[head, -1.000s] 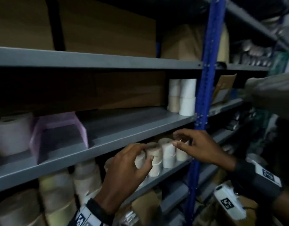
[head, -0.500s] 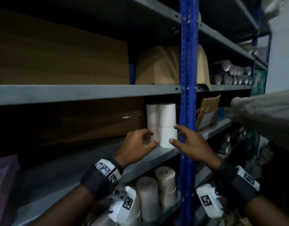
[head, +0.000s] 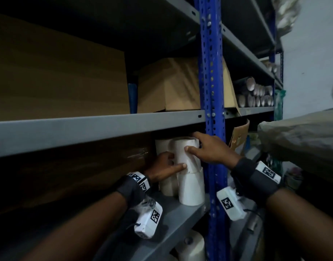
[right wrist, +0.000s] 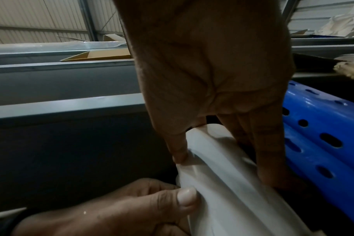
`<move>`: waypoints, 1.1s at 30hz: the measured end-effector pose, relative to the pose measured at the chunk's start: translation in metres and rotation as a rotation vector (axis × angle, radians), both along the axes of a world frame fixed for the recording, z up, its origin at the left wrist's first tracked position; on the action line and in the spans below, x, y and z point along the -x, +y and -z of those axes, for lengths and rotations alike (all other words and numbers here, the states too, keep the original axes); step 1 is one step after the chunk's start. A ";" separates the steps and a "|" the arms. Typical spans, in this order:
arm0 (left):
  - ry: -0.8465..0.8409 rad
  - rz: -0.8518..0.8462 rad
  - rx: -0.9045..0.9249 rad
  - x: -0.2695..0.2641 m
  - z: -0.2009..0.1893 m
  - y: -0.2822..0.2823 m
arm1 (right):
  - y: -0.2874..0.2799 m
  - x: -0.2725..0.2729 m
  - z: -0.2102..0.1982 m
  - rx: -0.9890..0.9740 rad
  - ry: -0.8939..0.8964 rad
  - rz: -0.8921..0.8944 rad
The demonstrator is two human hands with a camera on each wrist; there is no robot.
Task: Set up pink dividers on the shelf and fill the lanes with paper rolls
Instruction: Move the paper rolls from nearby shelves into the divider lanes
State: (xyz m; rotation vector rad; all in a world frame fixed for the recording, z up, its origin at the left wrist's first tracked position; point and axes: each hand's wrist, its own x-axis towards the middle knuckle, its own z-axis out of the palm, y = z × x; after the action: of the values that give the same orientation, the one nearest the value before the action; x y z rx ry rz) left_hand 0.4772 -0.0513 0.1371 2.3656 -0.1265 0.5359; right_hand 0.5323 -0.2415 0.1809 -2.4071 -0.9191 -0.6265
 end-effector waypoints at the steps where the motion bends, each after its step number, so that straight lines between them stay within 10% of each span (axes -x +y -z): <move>1: -0.019 0.020 0.006 -0.007 0.000 0.002 | 0.003 -0.003 -0.003 0.029 0.008 0.004; 20: -0.055 0.253 0.124 0.008 -0.011 -0.001 | -0.018 0.034 0.024 -0.347 -0.025 -0.216; 33: -0.137 0.073 -0.113 0.174 0.008 -0.076 | -0.095 0.150 0.047 -0.507 0.179 -0.563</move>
State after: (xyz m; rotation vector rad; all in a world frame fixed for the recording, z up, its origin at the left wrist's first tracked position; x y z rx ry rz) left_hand 0.3036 -0.1274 0.1289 2.4219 -0.3116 0.6714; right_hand 0.3827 -0.3363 0.1340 -1.6267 -1.1321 -0.3614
